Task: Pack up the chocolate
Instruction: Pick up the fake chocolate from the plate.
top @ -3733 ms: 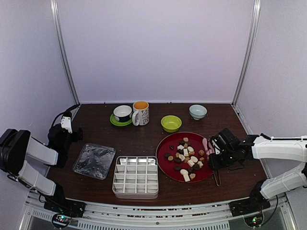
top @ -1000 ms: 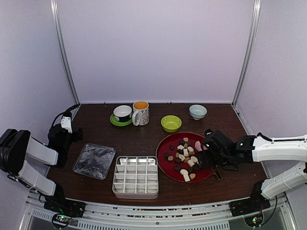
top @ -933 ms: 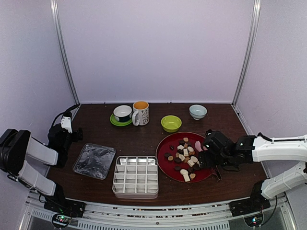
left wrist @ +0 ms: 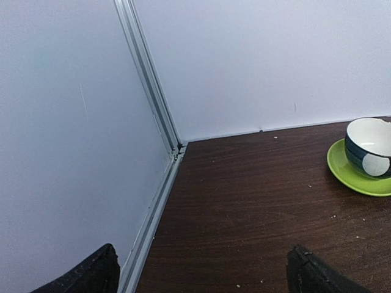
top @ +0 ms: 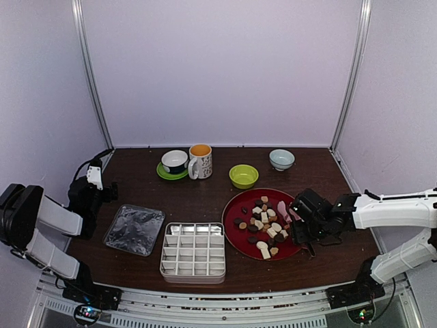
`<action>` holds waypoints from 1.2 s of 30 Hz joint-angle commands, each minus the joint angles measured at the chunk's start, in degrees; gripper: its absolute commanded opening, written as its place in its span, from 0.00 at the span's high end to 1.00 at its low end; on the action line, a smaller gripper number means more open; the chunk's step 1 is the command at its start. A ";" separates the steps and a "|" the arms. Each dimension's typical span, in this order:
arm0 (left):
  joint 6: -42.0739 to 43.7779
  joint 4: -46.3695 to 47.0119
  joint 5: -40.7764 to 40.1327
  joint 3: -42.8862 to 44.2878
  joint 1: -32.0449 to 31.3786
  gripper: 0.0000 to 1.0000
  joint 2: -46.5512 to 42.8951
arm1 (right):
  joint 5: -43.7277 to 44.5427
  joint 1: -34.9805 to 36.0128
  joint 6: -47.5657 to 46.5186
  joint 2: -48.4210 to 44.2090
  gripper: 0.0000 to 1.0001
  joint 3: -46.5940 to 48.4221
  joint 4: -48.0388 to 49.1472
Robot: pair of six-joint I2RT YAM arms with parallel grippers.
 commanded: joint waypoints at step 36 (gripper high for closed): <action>-0.06 1.35 -0.36 0.92 0.52 0.02 -0.10 | -7.18 -3.73 -1.34 5.14 0.68 -2.75 7.20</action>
